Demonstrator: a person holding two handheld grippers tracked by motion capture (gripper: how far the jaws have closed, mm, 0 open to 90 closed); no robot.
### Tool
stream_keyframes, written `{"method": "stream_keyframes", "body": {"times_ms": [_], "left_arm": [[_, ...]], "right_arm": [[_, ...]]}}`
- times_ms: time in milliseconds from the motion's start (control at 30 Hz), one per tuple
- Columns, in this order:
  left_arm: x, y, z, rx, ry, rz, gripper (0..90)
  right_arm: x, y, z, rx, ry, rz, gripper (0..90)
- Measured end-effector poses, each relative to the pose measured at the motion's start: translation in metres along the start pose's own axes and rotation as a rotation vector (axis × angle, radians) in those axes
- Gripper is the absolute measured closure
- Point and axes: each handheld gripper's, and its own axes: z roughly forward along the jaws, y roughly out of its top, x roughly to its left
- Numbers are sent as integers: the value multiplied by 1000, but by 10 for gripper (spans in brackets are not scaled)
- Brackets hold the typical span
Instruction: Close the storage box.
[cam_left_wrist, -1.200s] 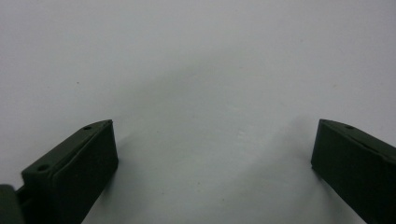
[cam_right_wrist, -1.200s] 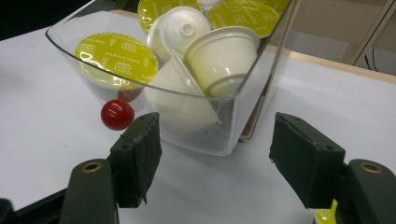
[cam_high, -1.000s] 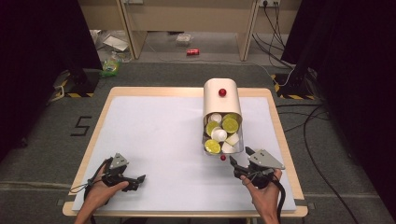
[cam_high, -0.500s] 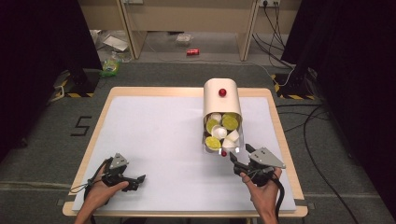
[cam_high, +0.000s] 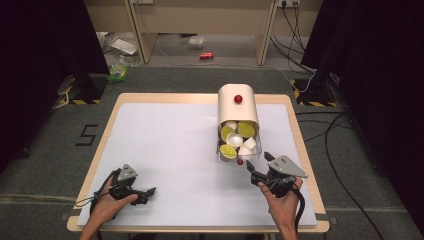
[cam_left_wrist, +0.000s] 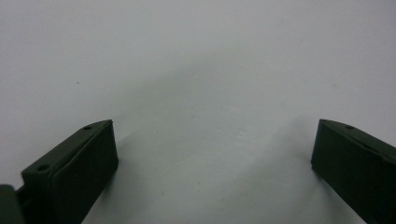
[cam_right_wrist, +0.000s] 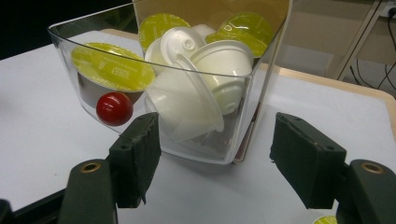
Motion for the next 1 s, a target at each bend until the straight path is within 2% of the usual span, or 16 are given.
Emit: {"method": "stream_keyframes", "body": {"times_ms": [1000], "left_arm": [[0,0,0,0,1,1,0]], "right_arm": [[-12,7,10,8,-32,17,295]]}}
